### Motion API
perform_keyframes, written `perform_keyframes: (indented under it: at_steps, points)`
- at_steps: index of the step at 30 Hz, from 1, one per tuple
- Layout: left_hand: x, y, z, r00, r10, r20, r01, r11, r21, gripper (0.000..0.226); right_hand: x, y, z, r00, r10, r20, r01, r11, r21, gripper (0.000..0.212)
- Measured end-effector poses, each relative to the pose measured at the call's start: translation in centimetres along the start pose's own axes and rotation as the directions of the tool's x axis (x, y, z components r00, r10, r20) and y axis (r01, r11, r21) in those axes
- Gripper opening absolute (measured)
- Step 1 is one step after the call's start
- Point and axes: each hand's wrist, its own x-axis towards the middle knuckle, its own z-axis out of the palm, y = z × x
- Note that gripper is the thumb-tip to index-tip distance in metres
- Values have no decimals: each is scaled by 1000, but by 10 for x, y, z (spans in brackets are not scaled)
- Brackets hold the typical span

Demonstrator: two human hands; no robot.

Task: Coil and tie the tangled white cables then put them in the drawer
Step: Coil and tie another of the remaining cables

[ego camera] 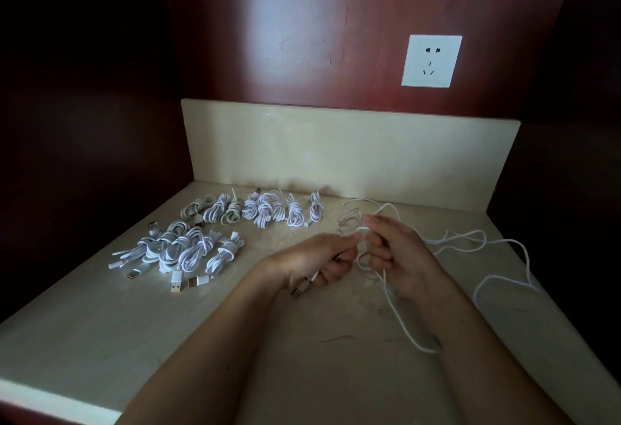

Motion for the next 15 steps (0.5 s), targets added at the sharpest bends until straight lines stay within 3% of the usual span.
perform_keyframes:
  at_steps: [3, 6, 11, 15]
  points:
    - [0, 3, -1, 993, 23, -113, -20, 999, 31, 45, 0, -1, 3, 999, 3, 35, -5, 999, 38, 14]
    - [3, 4, 0, 960, 134, -244, -117, 990, 85, 44, -2, 0, 6, 998, -29, 50, 29, 1000, -7, 19]
    - [6, 1, -8, 867, 208, -452, -240, 971, -12, 44, -6, 7, 9, 994, -83, 74, 92, 988, -124, 9]
    - [10, 0, -13, 862, 184, -473, -314, 925, -212, 49, -6, 9, 10, 986, -159, 53, 166, 967, -192, 9]
